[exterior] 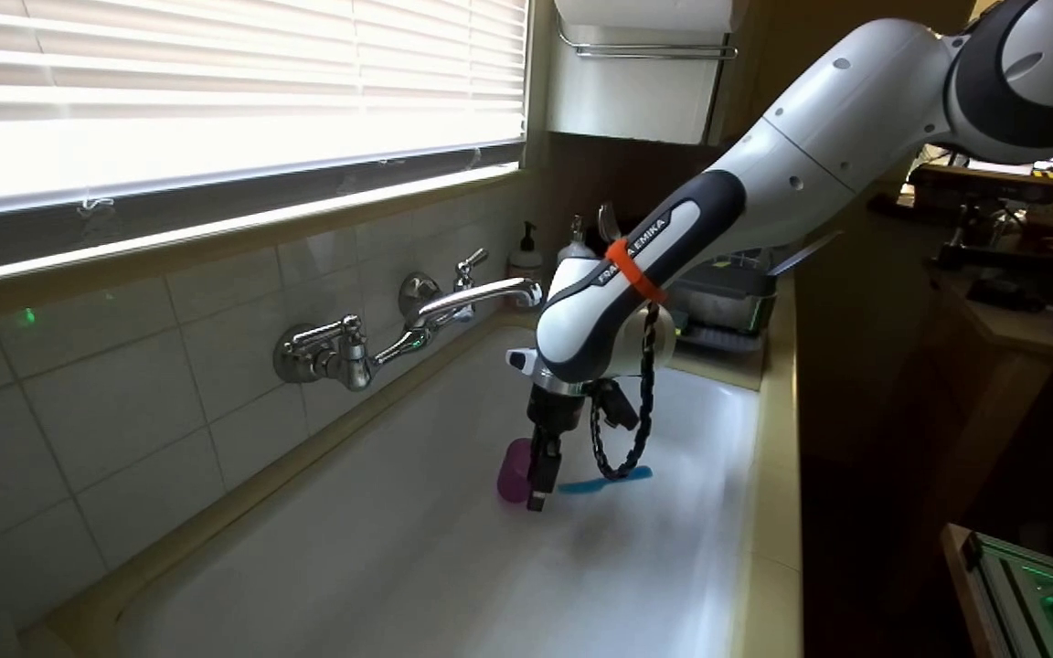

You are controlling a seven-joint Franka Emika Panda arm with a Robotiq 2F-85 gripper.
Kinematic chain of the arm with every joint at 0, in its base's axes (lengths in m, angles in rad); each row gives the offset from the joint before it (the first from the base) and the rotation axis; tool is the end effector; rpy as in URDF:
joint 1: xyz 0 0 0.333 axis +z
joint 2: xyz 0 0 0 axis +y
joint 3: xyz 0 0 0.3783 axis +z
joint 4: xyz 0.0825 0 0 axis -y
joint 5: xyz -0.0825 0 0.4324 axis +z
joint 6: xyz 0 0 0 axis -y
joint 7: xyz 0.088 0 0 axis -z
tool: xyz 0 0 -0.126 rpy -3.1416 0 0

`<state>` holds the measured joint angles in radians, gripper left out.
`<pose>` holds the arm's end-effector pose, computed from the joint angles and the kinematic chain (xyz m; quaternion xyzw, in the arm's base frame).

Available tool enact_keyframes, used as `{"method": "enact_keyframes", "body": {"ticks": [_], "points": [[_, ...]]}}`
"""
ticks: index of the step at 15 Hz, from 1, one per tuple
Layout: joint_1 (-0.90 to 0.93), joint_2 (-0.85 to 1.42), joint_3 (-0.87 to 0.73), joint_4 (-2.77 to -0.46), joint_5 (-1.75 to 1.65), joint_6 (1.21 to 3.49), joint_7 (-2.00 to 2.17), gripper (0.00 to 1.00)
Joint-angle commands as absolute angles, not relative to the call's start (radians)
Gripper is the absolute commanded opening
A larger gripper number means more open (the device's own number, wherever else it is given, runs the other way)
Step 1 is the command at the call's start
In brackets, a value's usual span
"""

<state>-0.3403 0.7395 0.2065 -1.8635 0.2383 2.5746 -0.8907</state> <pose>0.6886 -0.0999 0.1088 -0.9601 -0.2461 -0.0540 0.1210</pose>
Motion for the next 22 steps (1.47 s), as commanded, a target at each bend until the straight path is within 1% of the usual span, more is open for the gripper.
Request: {"method": "enact_keyframes", "body": {"ticks": [1,16,22], "points": [[-0.350,0.695,0.212,-1.918,0.259,2.601,-0.876,1.00],[-0.339,0.563,0.196,-2.008,0.259,2.616,-0.878,1.00],[-0.330,0.438,0.187,-2.102,0.264,2.592,-0.862,1.00]]}}
